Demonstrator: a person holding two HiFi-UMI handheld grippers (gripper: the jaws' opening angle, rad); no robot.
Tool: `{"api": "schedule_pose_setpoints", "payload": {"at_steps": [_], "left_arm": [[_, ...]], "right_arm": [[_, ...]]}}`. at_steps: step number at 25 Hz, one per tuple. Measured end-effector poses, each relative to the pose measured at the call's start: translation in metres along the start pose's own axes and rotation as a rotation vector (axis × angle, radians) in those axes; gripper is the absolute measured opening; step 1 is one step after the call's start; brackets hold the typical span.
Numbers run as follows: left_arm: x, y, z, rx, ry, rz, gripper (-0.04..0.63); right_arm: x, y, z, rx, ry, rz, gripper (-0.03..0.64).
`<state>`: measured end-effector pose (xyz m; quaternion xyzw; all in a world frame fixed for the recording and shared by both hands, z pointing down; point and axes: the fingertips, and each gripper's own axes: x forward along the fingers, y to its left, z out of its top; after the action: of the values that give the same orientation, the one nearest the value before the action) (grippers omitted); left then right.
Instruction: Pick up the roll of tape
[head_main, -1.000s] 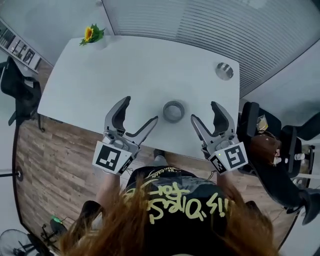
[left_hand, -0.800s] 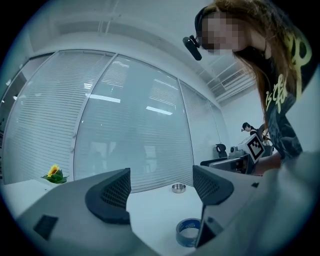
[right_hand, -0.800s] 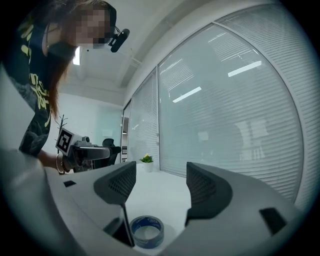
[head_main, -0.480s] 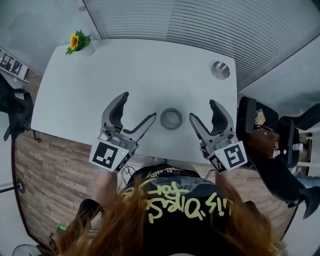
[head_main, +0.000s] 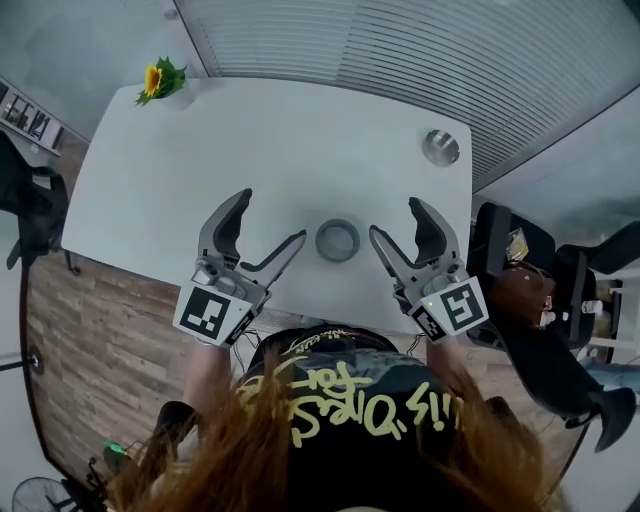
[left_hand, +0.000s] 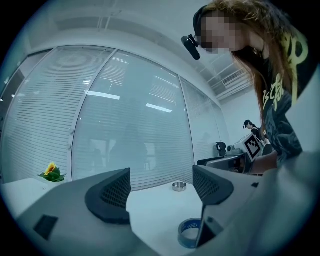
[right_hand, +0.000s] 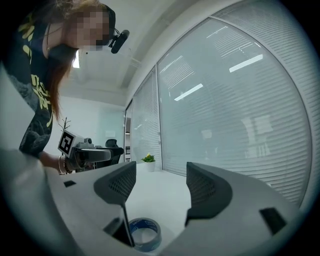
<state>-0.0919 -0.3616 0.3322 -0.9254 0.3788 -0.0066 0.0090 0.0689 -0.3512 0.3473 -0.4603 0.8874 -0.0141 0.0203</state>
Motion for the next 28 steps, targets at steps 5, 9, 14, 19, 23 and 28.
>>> {"api": "schedule_pose_setpoints", "payload": {"at_steps": [5,9,14,19,23,28], "left_arm": [[0.004,-0.017,-0.005,0.035,0.01,-0.083,0.385],[0.011,-0.05,-0.039,0.109,0.134,-0.306,0.393],[0.015,-0.064,-0.101,0.098,0.27,-0.383,0.399],[0.025,-0.069,-0.167,0.15,0.465,-0.408,0.405],[0.032,-0.065,-0.196,0.211,0.565,-0.394,0.41],[0.041,-0.073,-0.218,0.241,0.634,-0.424,0.408]], "right_arm": [[0.001,0.001,-0.005,-0.024,0.018,0.056,0.297],[0.001,0.014,-0.031,-0.073,0.088,0.258,0.298],[-0.009,0.041,-0.101,-0.145,0.35,0.507,0.298],[-0.007,0.038,-0.165,-0.218,0.501,0.567,0.315],[0.001,0.038,-0.196,-0.287,0.57,0.587,0.322],[0.007,0.039,-0.215,-0.321,0.622,0.629,0.327]]}}
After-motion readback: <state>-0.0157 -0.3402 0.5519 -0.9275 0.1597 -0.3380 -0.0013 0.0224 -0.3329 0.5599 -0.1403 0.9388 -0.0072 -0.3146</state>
